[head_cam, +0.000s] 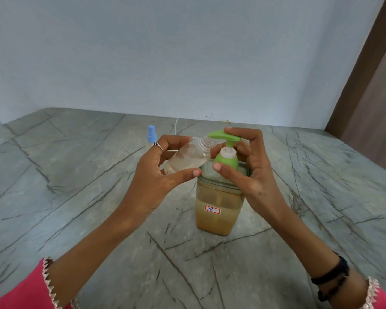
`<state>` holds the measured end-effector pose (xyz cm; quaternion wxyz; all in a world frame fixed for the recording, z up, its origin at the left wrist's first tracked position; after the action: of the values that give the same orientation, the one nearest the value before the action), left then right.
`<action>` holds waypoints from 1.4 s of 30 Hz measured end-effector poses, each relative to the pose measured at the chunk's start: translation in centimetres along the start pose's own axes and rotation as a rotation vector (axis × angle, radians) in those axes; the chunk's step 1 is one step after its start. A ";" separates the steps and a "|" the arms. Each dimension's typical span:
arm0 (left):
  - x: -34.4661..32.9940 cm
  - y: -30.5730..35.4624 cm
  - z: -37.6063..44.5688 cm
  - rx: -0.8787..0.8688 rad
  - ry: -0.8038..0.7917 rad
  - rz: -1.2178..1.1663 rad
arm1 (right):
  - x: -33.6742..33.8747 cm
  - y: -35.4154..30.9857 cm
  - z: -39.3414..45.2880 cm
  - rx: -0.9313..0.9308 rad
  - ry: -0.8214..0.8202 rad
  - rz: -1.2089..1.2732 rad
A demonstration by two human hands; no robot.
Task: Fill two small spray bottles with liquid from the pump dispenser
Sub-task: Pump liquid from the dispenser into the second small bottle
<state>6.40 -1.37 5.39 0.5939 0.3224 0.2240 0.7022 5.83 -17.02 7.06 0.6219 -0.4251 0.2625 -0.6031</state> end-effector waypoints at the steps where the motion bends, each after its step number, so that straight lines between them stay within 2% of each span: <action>1: 0.0 0.0 0.0 -0.003 0.000 -0.002 | 0.1 0.0 0.1 -0.010 0.006 0.027; 8: -0.1 0.4 0.0 0.004 -0.007 0.004 | 0.4 -0.1 1.5 -0.064 0.042 0.166; 17: 0.0 0.1 0.0 0.015 0.004 0.006 | 0.3 -0.4 1.8 -0.079 0.092 0.101; 25: 0.0 0.4 -0.1 0.006 0.030 0.019 | 0.2 -0.2 0.8 0.003 0.065 0.108; 35: -0.2 0.6 -0.4 0.010 0.043 -0.011 | -0.4 0.0 0.0 0.028 -0.019 -0.032; 42: -0.2 0.6 -0.4 0.013 0.038 -0.018 | -0.9 0.7 -0.4 -0.049 -0.184 -0.341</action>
<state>5.73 -1.70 5.49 0.5937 0.3111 0.2425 0.7014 5.77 -16.29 6.09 0.5216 -0.5316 0.1434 -0.6518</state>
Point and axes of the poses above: each hand's wrist, its own z-axis towards the middle knuckle, its own x-axis out of the back of the hand, y = z × x, the point moved 10 cm from there along z, towards the middle knuckle, and after that the axes turned 13 degrees about -x, right-handed, at the moved point
